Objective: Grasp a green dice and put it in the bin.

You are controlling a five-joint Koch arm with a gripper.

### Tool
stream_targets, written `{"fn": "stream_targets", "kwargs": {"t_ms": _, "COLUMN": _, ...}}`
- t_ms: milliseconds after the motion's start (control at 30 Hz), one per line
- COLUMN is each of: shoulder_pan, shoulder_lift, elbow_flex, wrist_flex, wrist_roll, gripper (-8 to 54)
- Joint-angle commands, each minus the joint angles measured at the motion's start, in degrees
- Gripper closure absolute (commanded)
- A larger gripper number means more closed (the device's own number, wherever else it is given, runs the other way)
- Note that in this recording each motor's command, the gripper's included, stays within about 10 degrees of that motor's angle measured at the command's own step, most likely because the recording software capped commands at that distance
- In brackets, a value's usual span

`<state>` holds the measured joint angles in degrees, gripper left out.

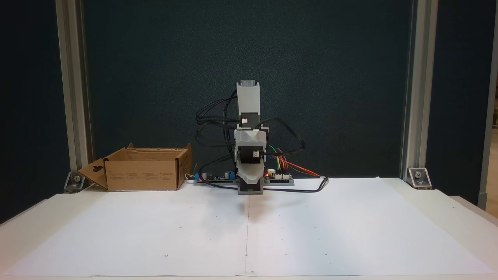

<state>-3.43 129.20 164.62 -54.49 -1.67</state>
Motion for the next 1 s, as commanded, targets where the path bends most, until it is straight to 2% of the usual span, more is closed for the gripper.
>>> {"fn": "stream_targets", "kwargs": {"t_ms": 0, "shoulder_pan": 0.7, "shoulder_lift": 6.5, "elbow_flex": -0.3, "wrist_flex": -9.5, "wrist_roll": 1.7, "gripper": 1.7}}
{"fn": "stream_targets", "kwargs": {"t_ms": 133, "shoulder_pan": 1.6, "shoulder_lift": 6.5, "elbow_flex": 2.1, "wrist_flex": -18.0, "wrist_roll": 1.6, "gripper": 1.8}}
{"fn": "stream_targets", "kwargs": {"t_ms": 533, "shoulder_pan": 5.8, "shoulder_lift": 6.5, "elbow_flex": 9.1, "wrist_flex": -19.2, "wrist_roll": 1.7, "gripper": 1.4}}
{"fn": "stream_targets", "kwargs": {"t_ms": 967, "shoulder_pan": 5.4, "shoulder_lift": 6.4, "elbow_flex": 9.7, "wrist_flex": -20.9, "wrist_roll": 1.8, "gripper": 1.1}}
